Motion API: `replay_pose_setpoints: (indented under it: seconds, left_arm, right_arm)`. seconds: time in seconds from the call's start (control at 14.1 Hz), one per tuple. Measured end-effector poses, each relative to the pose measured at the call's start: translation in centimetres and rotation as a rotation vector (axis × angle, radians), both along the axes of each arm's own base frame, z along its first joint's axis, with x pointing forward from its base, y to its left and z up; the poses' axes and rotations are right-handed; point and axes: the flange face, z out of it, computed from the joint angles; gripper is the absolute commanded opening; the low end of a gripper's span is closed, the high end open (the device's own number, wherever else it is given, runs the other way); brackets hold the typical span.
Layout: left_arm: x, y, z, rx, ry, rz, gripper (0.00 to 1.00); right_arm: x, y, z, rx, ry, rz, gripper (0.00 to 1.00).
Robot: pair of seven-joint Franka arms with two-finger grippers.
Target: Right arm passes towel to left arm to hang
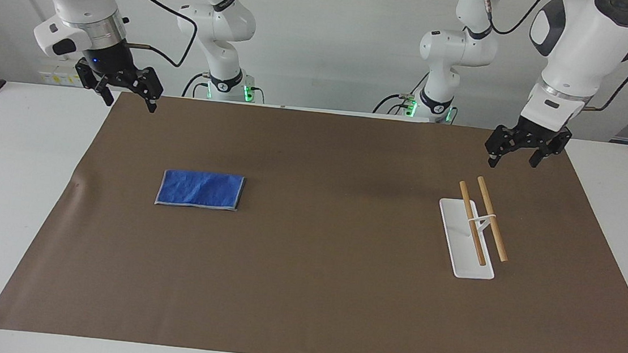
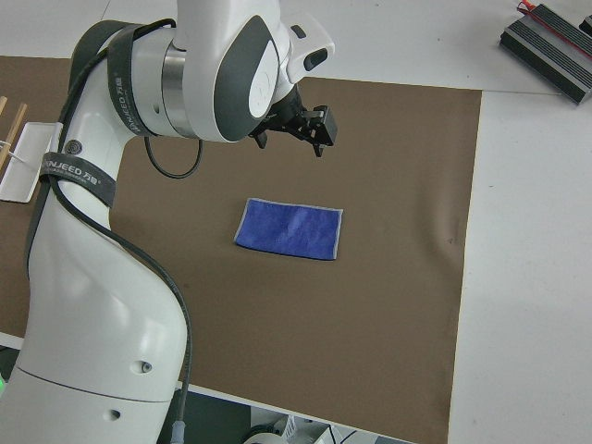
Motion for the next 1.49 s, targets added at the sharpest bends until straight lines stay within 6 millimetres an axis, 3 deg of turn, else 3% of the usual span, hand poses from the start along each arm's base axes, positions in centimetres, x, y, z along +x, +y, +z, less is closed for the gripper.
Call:
replay_pose_setpoints:
  seconds: [1.07, 1.28, 1.49]
  left_arm:
    - [0.0, 0.0, 0.0, 0.000, 0.000, 0.000, 1.00]
    - [0.0, 0.0, 0.0, 0.000, 0.000, 0.000, 1.00]
    - [0.0, 0.0, 0.0, 0.000, 0.000, 0.000, 1.00]
  right_arm:
    - [-0.6, 0.2, -2.6, 0.003, 0.017, -0.029, 1.00]
    - [-0.2, 2.4, -5.1, 0.003, -0.006, 0.011, 1.00]
    - [0.9, 4.2, -9.9, 0.002, -0.033, 0.041, 1.00]
